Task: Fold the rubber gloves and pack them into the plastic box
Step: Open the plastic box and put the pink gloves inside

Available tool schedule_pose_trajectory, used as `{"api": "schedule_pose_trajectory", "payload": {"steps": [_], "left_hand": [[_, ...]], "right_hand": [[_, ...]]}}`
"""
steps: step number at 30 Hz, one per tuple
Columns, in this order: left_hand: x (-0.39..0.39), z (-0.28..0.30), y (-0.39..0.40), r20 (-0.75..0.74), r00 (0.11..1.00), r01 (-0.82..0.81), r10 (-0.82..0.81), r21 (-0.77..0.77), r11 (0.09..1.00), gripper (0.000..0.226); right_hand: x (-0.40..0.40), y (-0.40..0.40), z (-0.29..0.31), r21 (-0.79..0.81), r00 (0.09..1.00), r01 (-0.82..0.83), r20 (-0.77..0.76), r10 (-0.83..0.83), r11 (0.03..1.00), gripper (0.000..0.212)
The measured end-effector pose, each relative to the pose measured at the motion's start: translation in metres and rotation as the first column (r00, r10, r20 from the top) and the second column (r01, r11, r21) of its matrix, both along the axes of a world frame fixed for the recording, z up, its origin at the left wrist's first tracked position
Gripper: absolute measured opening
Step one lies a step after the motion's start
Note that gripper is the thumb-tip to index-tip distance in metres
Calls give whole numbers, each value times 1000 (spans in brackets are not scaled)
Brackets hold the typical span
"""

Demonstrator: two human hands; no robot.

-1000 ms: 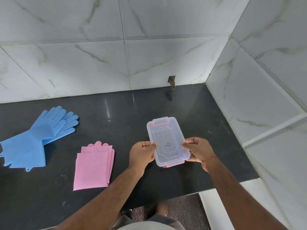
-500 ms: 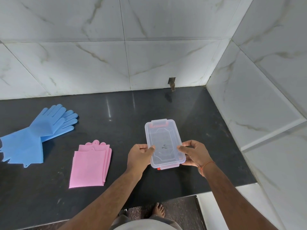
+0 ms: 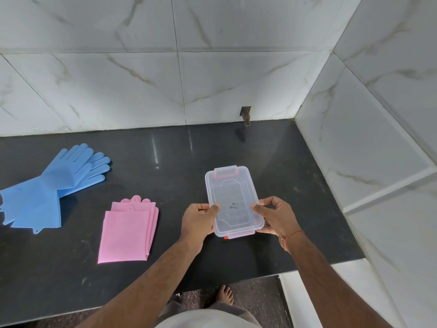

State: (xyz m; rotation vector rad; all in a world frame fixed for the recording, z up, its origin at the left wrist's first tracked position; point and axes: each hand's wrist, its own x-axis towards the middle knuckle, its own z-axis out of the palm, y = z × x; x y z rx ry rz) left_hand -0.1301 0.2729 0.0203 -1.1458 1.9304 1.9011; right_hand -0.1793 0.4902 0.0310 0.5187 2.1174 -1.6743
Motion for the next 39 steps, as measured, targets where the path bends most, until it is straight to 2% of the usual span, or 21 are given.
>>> {"api": "schedule_pose_trajectory", "payload": {"steps": [4,12,19,29,36,39], "left_hand": [[0,-3,3,31,999,36,-35,-45,998,21],[-1,-3,0,25,998,58,-58,30,998,35],[-6,-2,-1,-7,999,51,-51,9,999,42],[-10,-5,-1,20,999,35,-35,-6,999,27],[-11,-1,-1,20,999,29,-31,55,998,29],[-11,-1,-1,21,999,32,-32,13,999,30]], "right_hand": [[4,0,-3,-43,1000,11,13,-10,999,27],[5,-3,-4,-43,998,-20,55,23,999,35],[5,-4,-4,-86,999,4,55,1,996,37],[7,-4,-7,-156,997,39,66,-29,987,33],[8,-4,-10,-173,996,24,91,-9,985,30],[8,-5,-10,-173,996,0,83,15,985,31]]}}
